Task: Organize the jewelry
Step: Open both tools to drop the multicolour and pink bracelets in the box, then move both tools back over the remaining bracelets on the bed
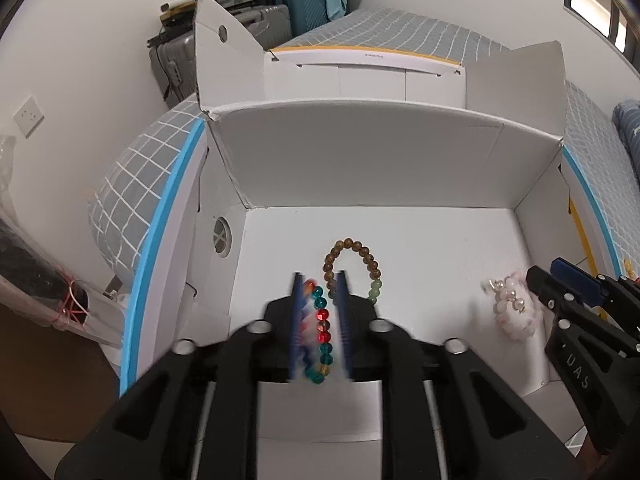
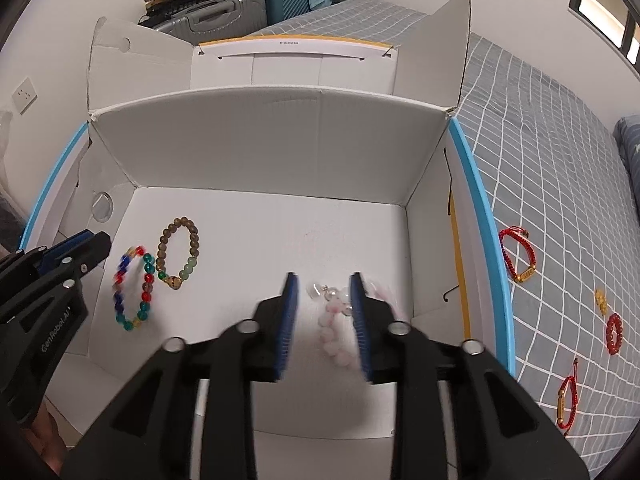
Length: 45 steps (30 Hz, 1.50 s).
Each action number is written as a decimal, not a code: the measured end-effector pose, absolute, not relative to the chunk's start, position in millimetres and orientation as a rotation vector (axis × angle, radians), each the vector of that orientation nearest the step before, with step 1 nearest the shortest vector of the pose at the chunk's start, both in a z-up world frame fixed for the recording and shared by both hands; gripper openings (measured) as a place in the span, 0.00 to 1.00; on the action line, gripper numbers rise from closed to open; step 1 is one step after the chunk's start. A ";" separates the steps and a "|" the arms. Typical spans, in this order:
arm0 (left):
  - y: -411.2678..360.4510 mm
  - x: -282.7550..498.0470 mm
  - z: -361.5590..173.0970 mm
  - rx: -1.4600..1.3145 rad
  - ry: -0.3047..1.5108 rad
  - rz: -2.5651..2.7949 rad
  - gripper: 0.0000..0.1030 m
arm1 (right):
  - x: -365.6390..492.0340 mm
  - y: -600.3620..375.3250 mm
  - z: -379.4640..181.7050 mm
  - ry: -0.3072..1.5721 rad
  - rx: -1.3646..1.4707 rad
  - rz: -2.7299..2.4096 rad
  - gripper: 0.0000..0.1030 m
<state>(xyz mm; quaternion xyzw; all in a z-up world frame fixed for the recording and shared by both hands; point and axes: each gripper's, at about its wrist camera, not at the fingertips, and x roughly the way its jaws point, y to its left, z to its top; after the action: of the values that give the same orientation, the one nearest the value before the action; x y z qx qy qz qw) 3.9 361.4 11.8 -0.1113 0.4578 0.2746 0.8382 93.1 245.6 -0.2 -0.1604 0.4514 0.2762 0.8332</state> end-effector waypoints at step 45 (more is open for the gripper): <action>80.2 86.2 61.4 -0.057 0.829 0.158 0.94 | 178.4 -104.3 52.2 0.805 -0.059 0.109 0.93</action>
<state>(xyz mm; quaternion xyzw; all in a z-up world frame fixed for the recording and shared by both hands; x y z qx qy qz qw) 86.2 80.2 61.4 -0.0278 0.4024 0.0765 0.9119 178.4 -104.3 52.2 -0.0288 0.3914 0.0528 0.9182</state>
